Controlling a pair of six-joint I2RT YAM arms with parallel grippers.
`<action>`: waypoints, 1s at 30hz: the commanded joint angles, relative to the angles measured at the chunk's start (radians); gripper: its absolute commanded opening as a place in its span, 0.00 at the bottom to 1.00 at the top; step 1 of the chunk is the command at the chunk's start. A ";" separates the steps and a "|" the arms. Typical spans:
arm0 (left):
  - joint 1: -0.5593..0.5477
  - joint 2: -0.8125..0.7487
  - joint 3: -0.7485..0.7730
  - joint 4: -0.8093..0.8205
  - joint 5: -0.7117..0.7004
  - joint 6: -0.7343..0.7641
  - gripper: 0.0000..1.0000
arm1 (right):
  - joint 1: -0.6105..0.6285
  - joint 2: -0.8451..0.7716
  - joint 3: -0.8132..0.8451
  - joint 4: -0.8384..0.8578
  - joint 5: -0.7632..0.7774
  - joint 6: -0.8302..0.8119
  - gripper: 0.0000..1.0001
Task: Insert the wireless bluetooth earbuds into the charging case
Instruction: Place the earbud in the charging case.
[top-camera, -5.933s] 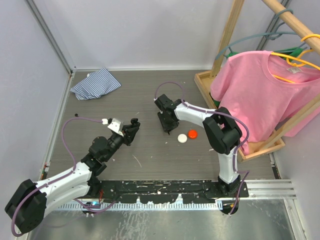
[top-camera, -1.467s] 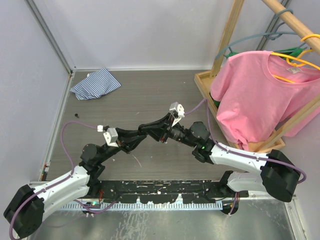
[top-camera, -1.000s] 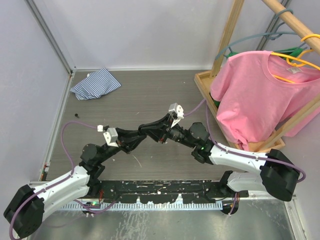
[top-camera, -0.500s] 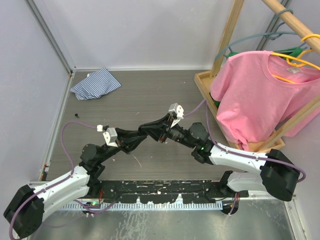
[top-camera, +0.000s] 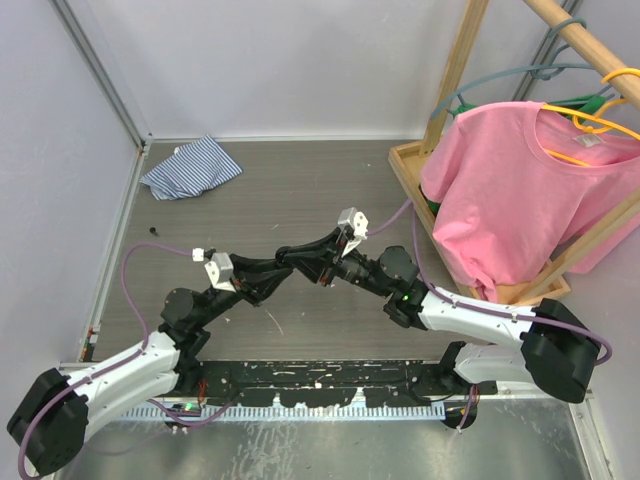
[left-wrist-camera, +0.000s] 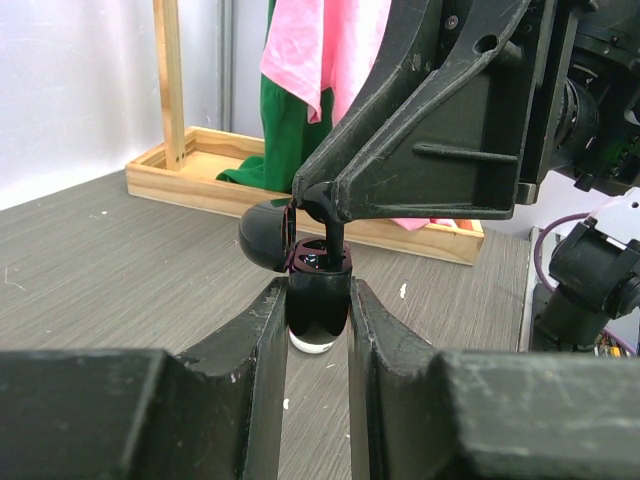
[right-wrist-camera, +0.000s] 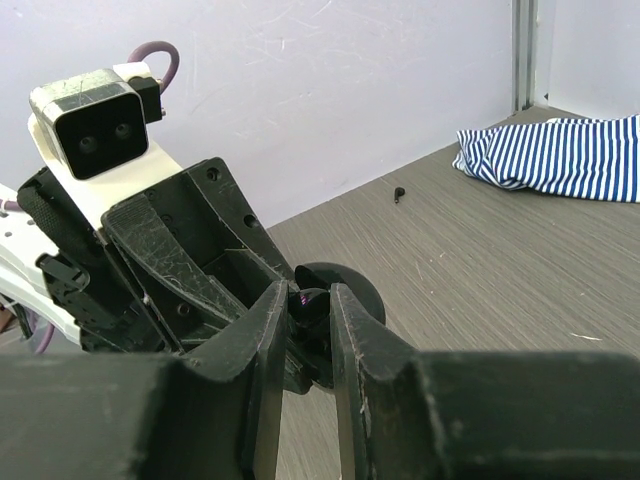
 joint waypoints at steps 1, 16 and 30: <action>-0.003 -0.002 0.023 0.099 -0.048 -0.003 0.00 | 0.006 -0.038 -0.005 0.045 -0.001 -0.007 0.19; -0.003 0.036 0.041 0.153 -0.024 0.035 0.00 | 0.006 -0.041 -0.010 0.028 -0.013 -0.004 0.21; -0.003 0.060 0.055 0.186 -0.023 0.065 0.00 | 0.006 -0.064 -0.030 0.003 0.038 0.002 0.22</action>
